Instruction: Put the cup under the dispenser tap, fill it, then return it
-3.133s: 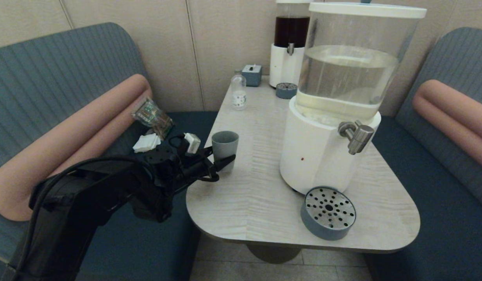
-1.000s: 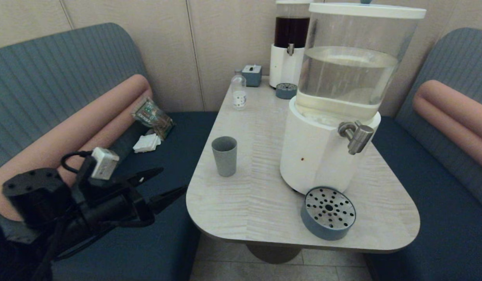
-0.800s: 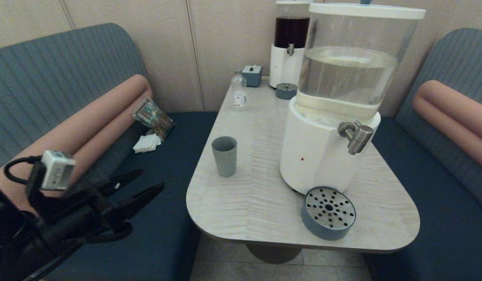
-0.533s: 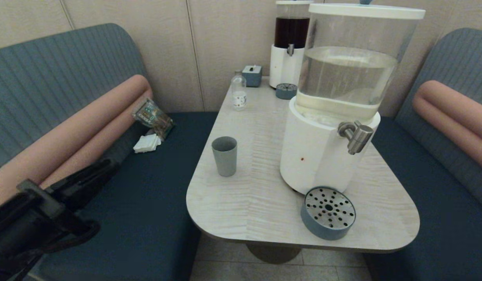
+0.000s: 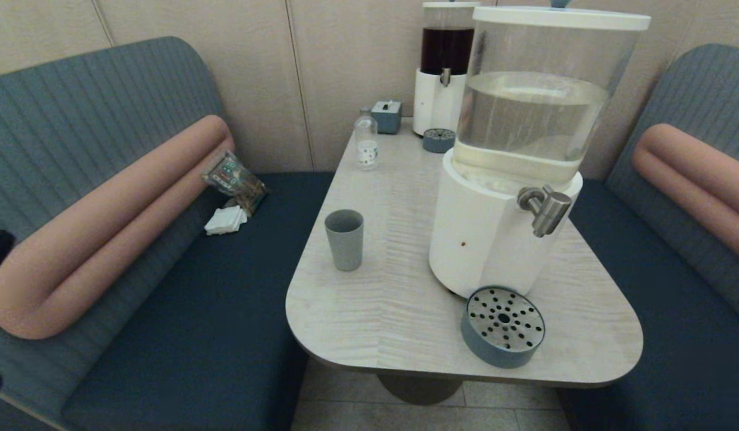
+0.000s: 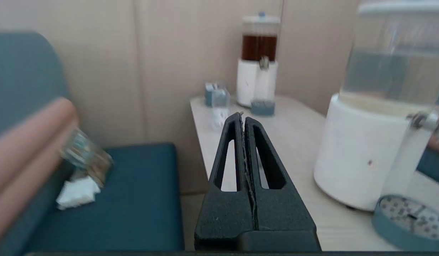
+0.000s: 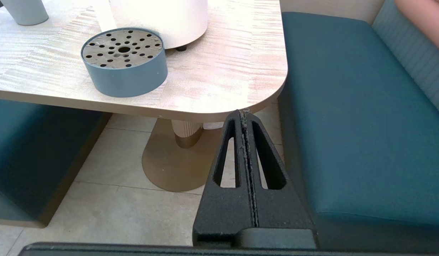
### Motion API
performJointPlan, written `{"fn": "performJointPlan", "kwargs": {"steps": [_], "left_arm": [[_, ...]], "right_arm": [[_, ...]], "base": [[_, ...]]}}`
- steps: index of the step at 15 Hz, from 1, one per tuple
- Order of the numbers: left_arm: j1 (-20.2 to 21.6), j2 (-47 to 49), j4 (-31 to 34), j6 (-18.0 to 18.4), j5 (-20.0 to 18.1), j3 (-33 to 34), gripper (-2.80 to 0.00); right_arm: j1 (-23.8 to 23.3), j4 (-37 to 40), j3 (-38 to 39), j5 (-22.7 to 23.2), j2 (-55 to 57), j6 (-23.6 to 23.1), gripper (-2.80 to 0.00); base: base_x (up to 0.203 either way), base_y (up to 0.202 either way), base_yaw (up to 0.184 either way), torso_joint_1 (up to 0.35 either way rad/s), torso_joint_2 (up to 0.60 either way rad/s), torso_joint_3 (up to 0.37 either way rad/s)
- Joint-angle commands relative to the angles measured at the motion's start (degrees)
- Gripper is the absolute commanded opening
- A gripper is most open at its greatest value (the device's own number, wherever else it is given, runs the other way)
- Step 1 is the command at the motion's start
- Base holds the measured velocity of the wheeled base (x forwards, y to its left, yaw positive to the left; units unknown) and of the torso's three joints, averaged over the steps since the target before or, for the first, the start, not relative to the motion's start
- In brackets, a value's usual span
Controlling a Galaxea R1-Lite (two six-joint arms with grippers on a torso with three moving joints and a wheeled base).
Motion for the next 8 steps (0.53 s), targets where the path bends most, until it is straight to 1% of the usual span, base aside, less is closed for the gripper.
{"fn": "performJointPlan", "kwargs": {"steps": [1, 2, 3, 4, 7, 8], "left_arm": [[0.12, -12.49, 14.81, -0.04, 0.23, -4.15, -2.8], [0.15, -17.0, 23.78, -0.02, 0.49, -7.4, -2.8], [0.17, -20.66, 30.71, -0.01, 0.67, -10.07, -2.8], [0.19, -23.97, 36.03, 0.01, 0.8, -11.91, -2.8], [0.26, -32.25, 42.97, 0.57, 0.61, -12.19, -2.8], [0.55, -34.82, 44.46, 1.82, 0.23, -11.77, -2.8]], "right_arm": [[0.0, -0.02, 0.0, 0.01, 0.09, -0.01, -2.8], [0.0, -0.02, 0.0, 0.01, 0.09, -0.01, -2.8], [0.0, -0.02, 0.0, 0.01, 0.09, -0.01, -2.8], [0.0, -0.02, 0.0, 0.01, 0.09, -0.01, -2.8], [0.0, -0.02, 0.0, 0.01, 0.09, -0.01, -2.8], [0.0, -0.02, 0.0, 0.01, 0.09, -0.01, -2.8]], "base": [[0.0, 0.0, 0.0, 0.0, 0.0, 0.0], [0.0, 0.0, 0.0, 0.0, 0.0, 0.0], [0.0, 0.0, 0.0, 0.0, 0.0, 0.0], [0.0, 0.0, 0.0, 0.0, 0.0, 0.0], [0.0, 0.0, 0.0, 0.0, 0.0, 0.0], [0.0, 0.0, 0.0, 0.0, 0.0, 0.0]]}}
